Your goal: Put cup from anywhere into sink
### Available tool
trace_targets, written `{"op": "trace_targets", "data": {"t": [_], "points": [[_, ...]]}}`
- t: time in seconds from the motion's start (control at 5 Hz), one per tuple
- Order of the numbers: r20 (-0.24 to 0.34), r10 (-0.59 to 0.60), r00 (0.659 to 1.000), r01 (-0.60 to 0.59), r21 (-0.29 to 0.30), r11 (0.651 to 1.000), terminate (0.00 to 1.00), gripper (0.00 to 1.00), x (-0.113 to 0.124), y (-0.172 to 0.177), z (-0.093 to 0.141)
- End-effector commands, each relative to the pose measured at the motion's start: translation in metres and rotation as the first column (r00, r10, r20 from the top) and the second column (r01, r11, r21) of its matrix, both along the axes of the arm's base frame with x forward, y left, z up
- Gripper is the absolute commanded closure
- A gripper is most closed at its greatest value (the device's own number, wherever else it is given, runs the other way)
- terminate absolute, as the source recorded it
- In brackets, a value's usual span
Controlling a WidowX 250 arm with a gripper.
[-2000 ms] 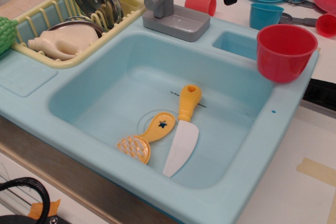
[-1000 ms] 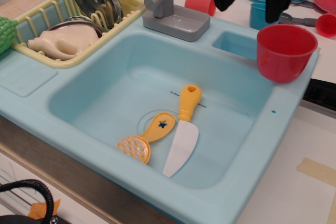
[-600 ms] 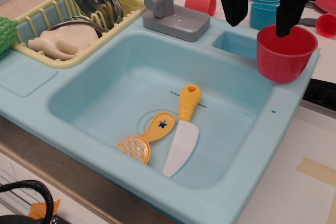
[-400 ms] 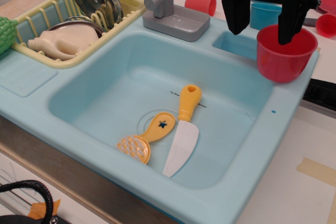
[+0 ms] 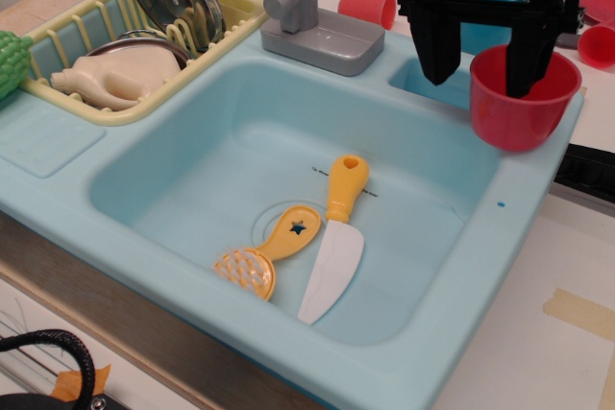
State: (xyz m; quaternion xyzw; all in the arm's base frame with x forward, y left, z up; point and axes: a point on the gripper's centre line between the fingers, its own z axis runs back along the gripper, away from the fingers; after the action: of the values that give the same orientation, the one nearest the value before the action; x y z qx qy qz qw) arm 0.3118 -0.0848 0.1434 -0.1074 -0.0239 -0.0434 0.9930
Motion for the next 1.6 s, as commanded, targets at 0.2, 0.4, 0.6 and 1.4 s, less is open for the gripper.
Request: {"op": "trace_targets", "data": {"t": [0.2,0.4,0.6,1.4], "points": [[0.003,0.065,0.998,-0.065,0.035,0.997,0.00,1.00,-0.007,0.006,0.010],[0.007,0.115,0.993,-0.115,0.066,0.991,0.00,1.00,-0.015,0.012,0.015],[0.011,0.190,0.982,-0.190,0.107,0.976,0.00,1.00,-0.030,0.026,0.021],[-0.021,0.307,0.951,-0.300,0.168,0.939,0.00,0.00,-0.073,0.083,-0.006]]}}
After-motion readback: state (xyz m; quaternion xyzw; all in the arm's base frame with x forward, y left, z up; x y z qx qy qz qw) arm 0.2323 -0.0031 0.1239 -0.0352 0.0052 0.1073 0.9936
